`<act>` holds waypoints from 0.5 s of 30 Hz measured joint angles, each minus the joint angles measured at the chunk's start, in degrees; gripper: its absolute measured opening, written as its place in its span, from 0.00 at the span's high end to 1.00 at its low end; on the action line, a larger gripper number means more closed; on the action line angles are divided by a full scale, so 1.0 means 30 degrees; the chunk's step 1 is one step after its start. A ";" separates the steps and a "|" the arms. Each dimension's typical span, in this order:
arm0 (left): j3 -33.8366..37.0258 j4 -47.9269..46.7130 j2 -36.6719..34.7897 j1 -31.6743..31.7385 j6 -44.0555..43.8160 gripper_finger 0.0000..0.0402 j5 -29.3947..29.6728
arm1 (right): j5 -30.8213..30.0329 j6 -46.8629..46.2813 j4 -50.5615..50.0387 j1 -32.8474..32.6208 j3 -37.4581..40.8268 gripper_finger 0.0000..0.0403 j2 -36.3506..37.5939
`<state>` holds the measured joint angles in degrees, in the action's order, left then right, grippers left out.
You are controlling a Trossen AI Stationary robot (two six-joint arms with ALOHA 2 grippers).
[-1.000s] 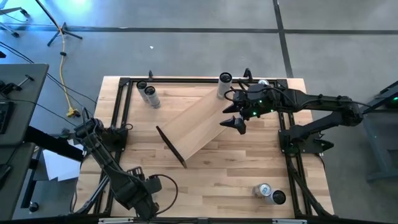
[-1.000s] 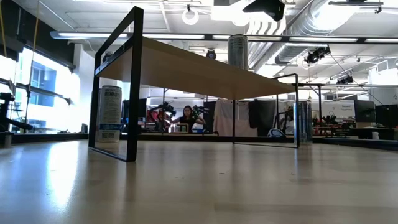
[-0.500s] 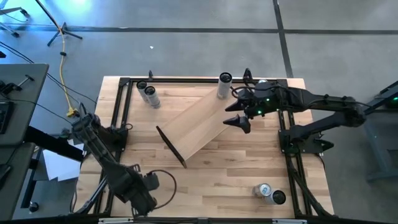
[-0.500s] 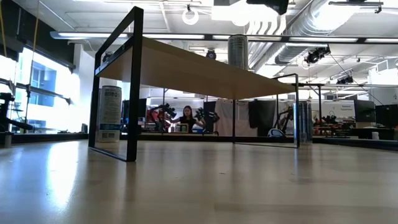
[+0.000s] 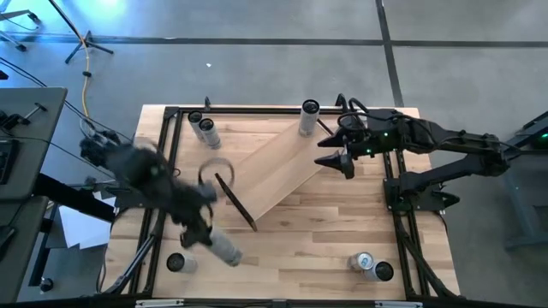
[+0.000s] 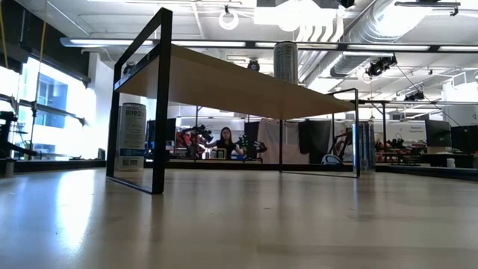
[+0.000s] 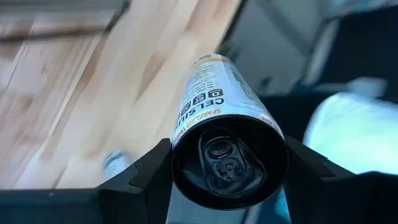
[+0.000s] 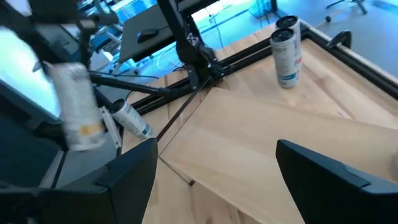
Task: Place canned beverage on shelf
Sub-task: Put the white-yellow soda can on the shelf and align it with the other white-yellow soda can
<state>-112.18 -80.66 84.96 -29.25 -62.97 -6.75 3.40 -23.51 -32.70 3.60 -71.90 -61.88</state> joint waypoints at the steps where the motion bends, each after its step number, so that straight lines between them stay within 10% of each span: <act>1: -0.0699 0.0007 -0.0055 0.0478 0.0181 0.52 -0.0007 | -0.0051 0.0000 -0.0028 0.0000 0.0000 0.22 0.0018; 15: -0.5476 -0.1402 0.1543 0.7332 0.5547 0.52 -0.0006 | 0.0008 -0.0130 0.0367 0.0000 0.0000 0.22 0.0054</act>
<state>-128.61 -84.87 89.59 -7.26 -46.33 -6.76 3.42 -23.90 -31.60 3.60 -71.90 -61.71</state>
